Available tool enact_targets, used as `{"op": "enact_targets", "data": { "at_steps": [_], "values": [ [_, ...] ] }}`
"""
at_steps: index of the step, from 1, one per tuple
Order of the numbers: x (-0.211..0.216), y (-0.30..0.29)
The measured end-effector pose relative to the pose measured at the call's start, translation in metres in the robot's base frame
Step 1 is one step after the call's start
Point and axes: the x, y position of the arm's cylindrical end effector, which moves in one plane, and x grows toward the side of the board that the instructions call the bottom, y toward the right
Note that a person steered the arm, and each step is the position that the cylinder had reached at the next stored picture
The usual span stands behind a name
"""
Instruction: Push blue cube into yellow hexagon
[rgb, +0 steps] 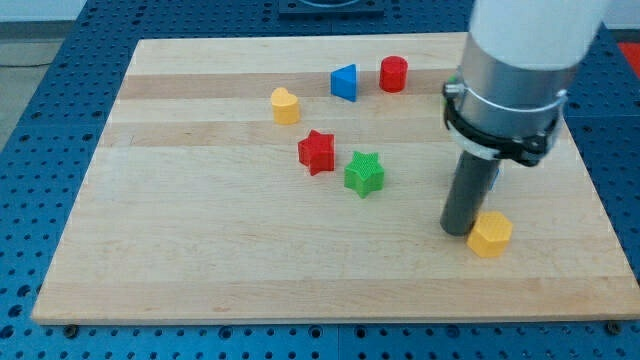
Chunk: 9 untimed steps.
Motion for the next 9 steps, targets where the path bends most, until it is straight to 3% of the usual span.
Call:
{"op": "enact_targets", "data": {
  "at_steps": [1,3,4,5,7,9],
  "values": [
    [0.008,0.007],
    [-0.057,-0.037],
    [-0.097,-0.028],
    [-0.104,0.012],
    [-0.064,0.027],
    [-0.052,0.036]
  ]
}}
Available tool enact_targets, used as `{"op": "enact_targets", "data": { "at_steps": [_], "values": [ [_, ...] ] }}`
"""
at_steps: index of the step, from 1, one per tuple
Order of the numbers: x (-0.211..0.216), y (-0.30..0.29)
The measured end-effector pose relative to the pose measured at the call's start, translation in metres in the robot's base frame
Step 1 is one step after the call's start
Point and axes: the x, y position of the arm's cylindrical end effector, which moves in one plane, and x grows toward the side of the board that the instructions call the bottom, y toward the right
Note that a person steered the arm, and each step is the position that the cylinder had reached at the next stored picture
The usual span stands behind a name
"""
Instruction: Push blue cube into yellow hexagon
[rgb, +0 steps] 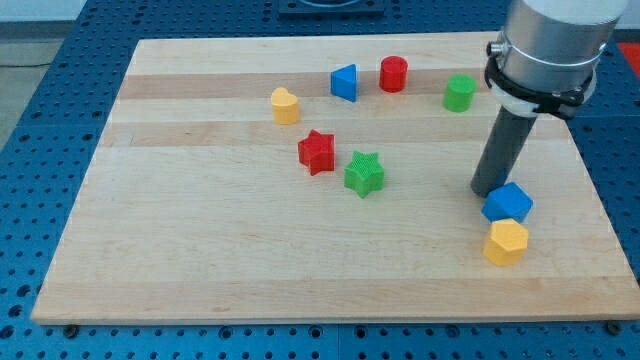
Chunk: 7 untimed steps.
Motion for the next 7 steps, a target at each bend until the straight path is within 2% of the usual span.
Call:
{"op": "enact_targets", "data": {
  "at_steps": [2,3,4,6,7],
  "values": [
    [0.011,0.000],
    [-0.016,0.021],
    [-0.075,0.059],
    [-0.203,0.049],
    [-0.205,0.002]
  ]
}}
